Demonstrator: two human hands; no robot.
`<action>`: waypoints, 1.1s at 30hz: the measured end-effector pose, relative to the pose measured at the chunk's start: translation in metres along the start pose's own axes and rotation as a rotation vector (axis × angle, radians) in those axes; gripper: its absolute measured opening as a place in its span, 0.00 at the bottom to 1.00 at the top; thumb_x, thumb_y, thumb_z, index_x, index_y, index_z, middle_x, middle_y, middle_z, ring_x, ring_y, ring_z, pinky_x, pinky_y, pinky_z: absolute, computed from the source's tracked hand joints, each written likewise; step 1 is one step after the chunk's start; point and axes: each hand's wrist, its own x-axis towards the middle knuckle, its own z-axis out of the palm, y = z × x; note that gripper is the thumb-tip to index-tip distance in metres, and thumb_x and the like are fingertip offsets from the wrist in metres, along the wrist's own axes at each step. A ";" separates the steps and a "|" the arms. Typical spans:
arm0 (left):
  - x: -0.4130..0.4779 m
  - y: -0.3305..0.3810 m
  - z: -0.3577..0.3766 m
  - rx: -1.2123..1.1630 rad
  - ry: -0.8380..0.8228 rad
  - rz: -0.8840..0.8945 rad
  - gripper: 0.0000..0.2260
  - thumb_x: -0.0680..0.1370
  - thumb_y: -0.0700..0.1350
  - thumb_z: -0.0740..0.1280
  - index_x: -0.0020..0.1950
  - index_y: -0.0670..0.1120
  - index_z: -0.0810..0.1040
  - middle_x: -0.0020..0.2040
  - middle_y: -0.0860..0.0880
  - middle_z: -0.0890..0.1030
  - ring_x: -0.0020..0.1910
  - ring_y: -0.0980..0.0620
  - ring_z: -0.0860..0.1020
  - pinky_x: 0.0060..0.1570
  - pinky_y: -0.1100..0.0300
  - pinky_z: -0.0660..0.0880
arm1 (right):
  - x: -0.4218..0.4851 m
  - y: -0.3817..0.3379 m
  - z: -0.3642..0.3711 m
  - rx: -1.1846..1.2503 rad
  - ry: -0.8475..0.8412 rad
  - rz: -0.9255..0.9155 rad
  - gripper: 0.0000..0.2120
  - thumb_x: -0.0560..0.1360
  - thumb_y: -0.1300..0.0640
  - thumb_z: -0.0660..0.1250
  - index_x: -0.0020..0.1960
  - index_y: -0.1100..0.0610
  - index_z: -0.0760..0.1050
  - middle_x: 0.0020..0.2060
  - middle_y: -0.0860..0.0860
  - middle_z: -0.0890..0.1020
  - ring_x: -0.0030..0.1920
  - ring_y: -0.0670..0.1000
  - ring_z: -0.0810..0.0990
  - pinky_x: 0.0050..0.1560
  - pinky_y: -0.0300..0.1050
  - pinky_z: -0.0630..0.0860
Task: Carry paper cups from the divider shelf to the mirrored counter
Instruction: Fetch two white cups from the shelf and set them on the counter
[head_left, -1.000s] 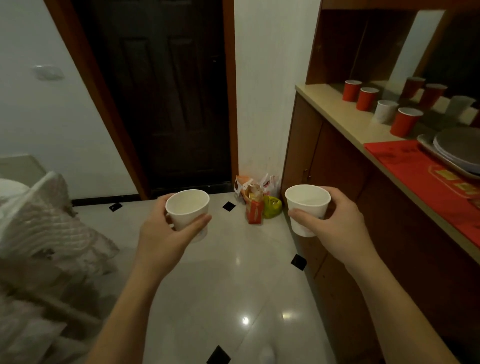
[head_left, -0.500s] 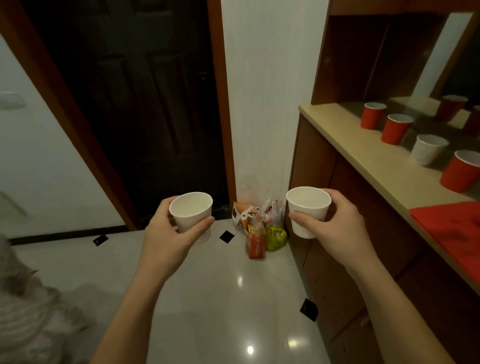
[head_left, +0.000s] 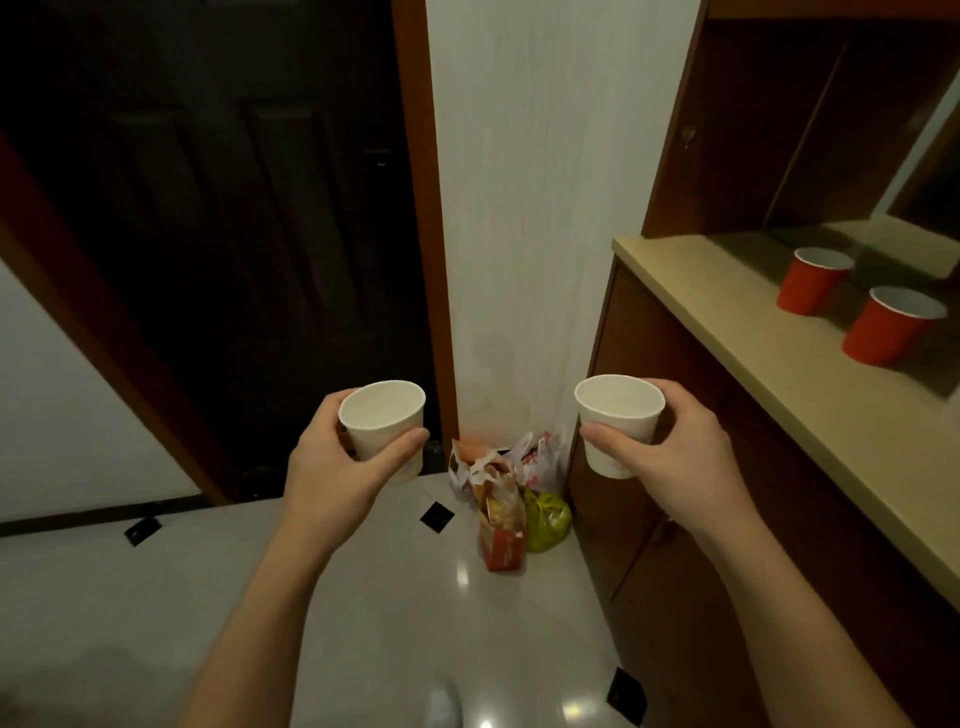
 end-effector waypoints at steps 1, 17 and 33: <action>0.021 -0.006 0.002 -0.007 -0.006 0.007 0.29 0.63 0.62 0.73 0.61 0.58 0.70 0.53 0.62 0.76 0.52 0.64 0.75 0.43 0.68 0.73 | 0.017 0.002 0.008 -0.005 0.006 0.002 0.28 0.60 0.34 0.74 0.57 0.38 0.70 0.48 0.32 0.76 0.49 0.32 0.74 0.41 0.34 0.71; 0.301 -0.042 0.075 -0.157 -0.250 0.107 0.26 0.63 0.62 0.74 0.59 0.60 0.72 0.53 0.61 0.78 0.50 0.67 0.76 0.44 0.65 0.74 | 0.211 0.007 0.065 -0.109 0.255 0.169 0.35 0.59 0.33 0.73 0.62 0.44 0.70 0.55 0.42 0.77 0.54 0.46 0.75 0.50 0.51 0.80; 0.407 0.011 0.294 -0.286 -0.568 0.221 0.29 0.63 0.63 0.74 0.60 0.56 0.74 0.53 0.58 0.80 0.50 0.61 0.78 0.39 0.69 0.75 | 0.295 0.093 -0.026 -0.127 0.543 0.319 0.34 0.60 0.38 0.76 0.63 0.46 0.72 0.55 0.42 0.77 0.53 0.45 0.76 0.45 0.41 0.77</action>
